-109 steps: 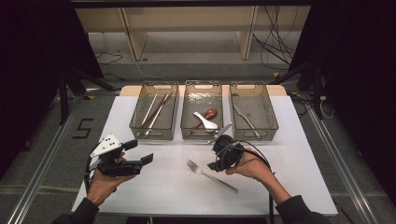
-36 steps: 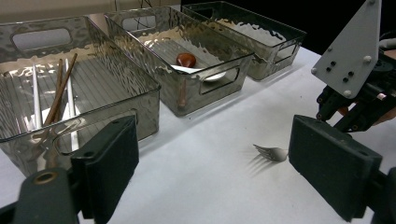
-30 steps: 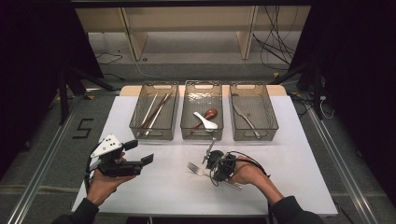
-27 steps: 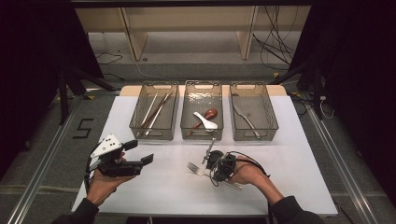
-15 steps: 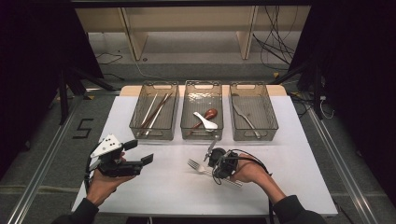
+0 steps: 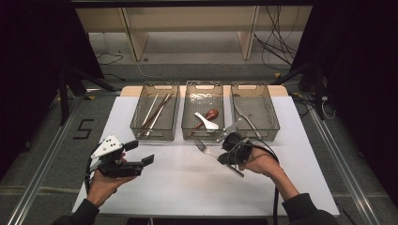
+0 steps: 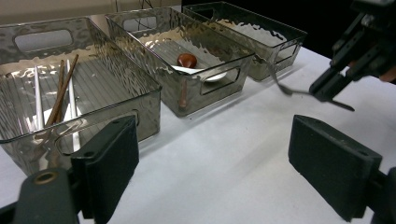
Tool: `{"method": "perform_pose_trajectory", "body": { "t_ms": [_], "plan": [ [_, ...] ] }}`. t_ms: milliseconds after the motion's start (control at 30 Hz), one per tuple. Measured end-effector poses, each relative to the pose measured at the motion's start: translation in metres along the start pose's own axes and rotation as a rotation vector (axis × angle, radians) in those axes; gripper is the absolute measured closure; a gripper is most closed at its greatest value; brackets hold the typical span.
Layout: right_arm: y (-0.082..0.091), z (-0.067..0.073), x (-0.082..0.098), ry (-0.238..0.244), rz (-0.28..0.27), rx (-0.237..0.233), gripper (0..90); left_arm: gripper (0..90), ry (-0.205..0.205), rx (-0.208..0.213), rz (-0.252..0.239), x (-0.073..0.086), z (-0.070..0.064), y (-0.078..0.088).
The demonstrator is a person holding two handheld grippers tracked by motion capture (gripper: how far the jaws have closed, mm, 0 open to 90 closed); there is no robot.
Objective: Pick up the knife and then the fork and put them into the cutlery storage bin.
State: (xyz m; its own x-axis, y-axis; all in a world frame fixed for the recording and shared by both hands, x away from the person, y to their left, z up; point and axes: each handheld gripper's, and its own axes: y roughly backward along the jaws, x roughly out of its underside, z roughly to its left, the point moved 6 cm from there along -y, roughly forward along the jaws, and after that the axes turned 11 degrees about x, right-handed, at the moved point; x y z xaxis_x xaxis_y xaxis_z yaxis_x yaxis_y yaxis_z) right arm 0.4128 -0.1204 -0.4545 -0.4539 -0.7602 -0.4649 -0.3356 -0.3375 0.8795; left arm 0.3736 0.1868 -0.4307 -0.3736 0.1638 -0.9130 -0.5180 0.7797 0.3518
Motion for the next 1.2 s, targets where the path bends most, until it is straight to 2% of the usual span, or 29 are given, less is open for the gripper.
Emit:
{"method": "perform_pose_trajectory", "body": {
  "t_ms": [67,200,500,1200],
  "plan": [
    [0.008,-0.005,-0.001,-0.031,-0.036,-0.012,84.9,15.8,0.004,-0.001,-0.004,0.0,0.0,0.0],
    [0.02,-0.017,-0.003,-0.059,-0.084,0.016,84.8,15.8,0.0,-0.002,-0.001,0.0,0.0,0.0],
    [0.036,-0.042,0.001,-0.157,-0.153,0.052,84.8,15.8,-0.001,-0.003,0.001,0.0,0.0,0.0],
    [0.055,-0.086,0.011,-0.31,-0.24,0.131,84.9,15.8,0.002,-0.009,-0.004,0.0,0.001,0.0]
  ]
}}
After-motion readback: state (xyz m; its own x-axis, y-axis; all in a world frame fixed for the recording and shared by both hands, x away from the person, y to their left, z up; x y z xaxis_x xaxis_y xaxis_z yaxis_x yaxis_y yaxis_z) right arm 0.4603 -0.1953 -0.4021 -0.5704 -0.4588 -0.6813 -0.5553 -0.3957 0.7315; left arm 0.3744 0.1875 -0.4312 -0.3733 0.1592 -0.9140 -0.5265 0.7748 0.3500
